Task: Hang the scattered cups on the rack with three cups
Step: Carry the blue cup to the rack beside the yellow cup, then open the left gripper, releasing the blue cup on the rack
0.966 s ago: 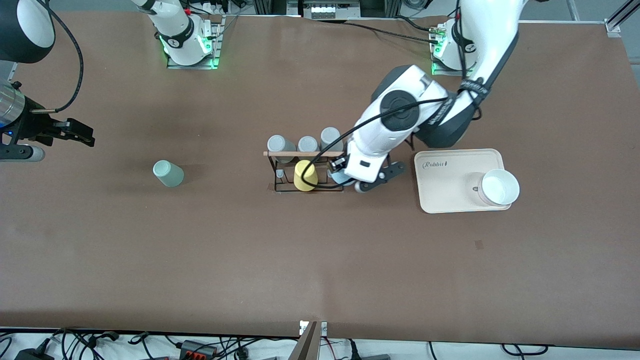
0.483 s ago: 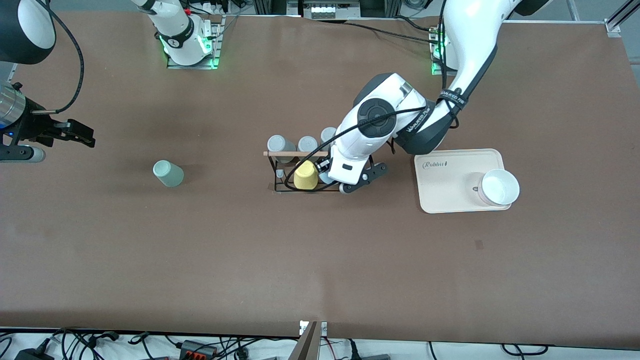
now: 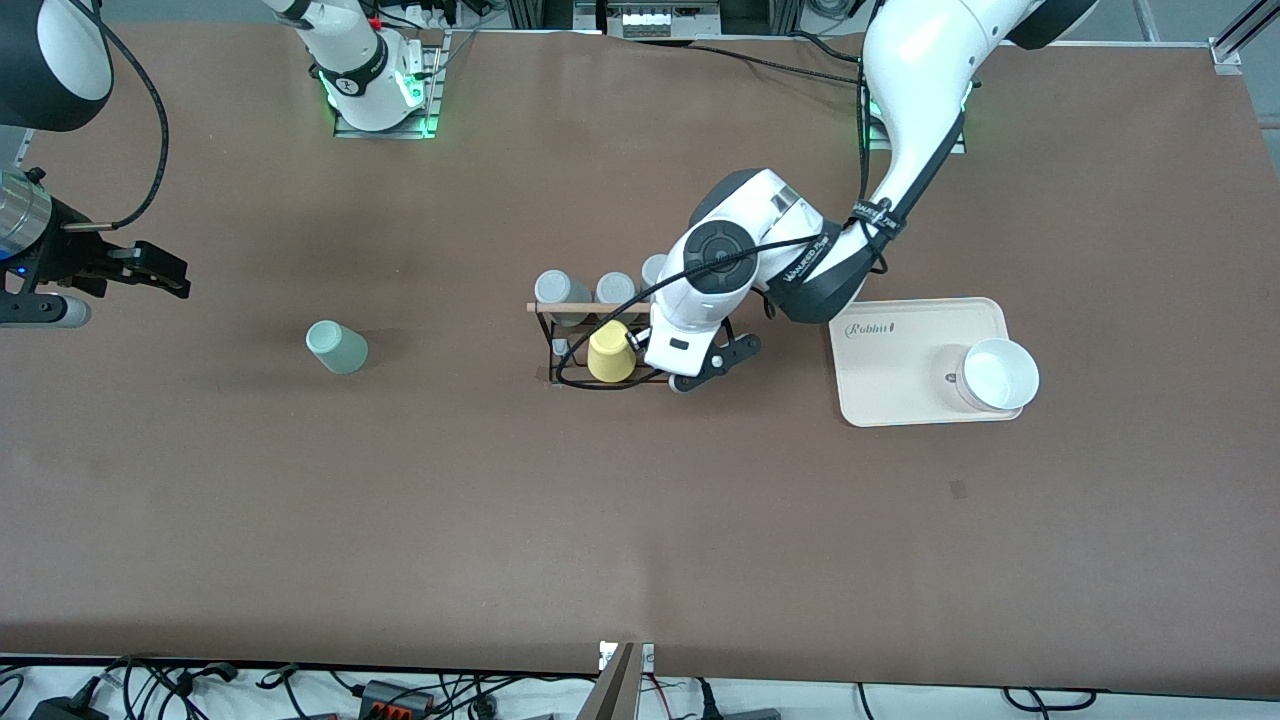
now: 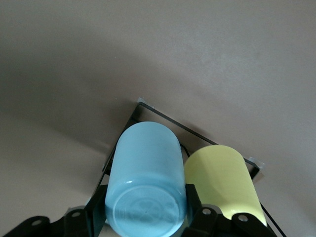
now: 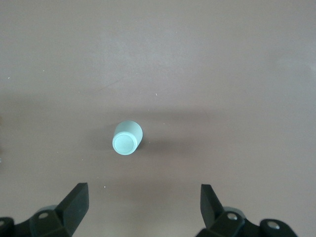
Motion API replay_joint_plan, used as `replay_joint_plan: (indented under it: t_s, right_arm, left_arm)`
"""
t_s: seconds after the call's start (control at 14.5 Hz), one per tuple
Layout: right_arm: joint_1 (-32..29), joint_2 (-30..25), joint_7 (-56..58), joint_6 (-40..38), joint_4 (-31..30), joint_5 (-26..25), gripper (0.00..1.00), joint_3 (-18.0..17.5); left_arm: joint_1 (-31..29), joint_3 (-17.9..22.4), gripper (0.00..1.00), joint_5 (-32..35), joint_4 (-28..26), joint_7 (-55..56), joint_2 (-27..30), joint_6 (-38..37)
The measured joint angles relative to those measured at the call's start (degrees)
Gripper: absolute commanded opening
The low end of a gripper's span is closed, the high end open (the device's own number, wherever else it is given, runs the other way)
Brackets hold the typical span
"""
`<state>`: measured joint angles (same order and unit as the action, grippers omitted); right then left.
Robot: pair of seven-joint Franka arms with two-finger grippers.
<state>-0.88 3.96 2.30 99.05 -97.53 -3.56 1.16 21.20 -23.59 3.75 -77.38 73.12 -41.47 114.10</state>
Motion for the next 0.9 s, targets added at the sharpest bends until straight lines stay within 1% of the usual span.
replay_joint_plan:
  t_s: [0.07, 0.21, 0.28, 0.34, 0.55, 0.62, 0.69, 0.9]
  right_arm:
    - [0.0, 0.03, 0.0, 0.0, 0.0, 0.0, 1.0, 0.0]
    - [0.0, 0.04, 0.0, 0.0, 0.0, 0.0, 1.0, 0.0]
    - [0.0, 0.05, 0.0, 0.0, 0.0, 0.0, 1.0, 0.0]
    - [0.0, 0.06, 0.0, 0.06, 0.0, 0.0, 1.0, 0.0]
    - [0.0, 0.09, 0.0, 0.61, 0.0, -0.02, 1.0, 0.0]
    - [0.0, 0.12, 0.0, 0.68, 0.0, -0.02, 1.0, 0.0]
    - [0.0, 0.14, 0.0, 0.72, 0.0, -0.02, 1.0, 0.0]
    - [0.0, 0.18, 0.0, 0.81, -0.01, -0.02, 1.0, 0.0]
  left_arm:
    - [0.15, 0.05, 0.54, 0.53, 0.16, 0.17, -0.3, 0.16]
    - [0.33, 0.22, 0.77, 0.72, 0.21, 0.28, -0.59, 0.23]
    - [0.37, 0.26, 0.82, 0.73, 0.21, 0.29, -0.63, 0.24]
    - [0.38, 0.27, 0.85, 0.73, 0.21, 0.31, -0.65, 0.24]
    - [0.39, 0.27, 0.88, 0.73, 0.45, 0.55, -0.67, 0.37]
    - [0.33, 0.28, 0.93, 0.73, 0.8, 0.67, -0.64, 0.37]
    - [0.13, 0.32, 1.0, 0.73, 1.26, 0.73, -0.48, 0.37]
    - [-2.62, 0.49, 1.0, 0.73, 2.72, 0.86, 1.24, -0.23]
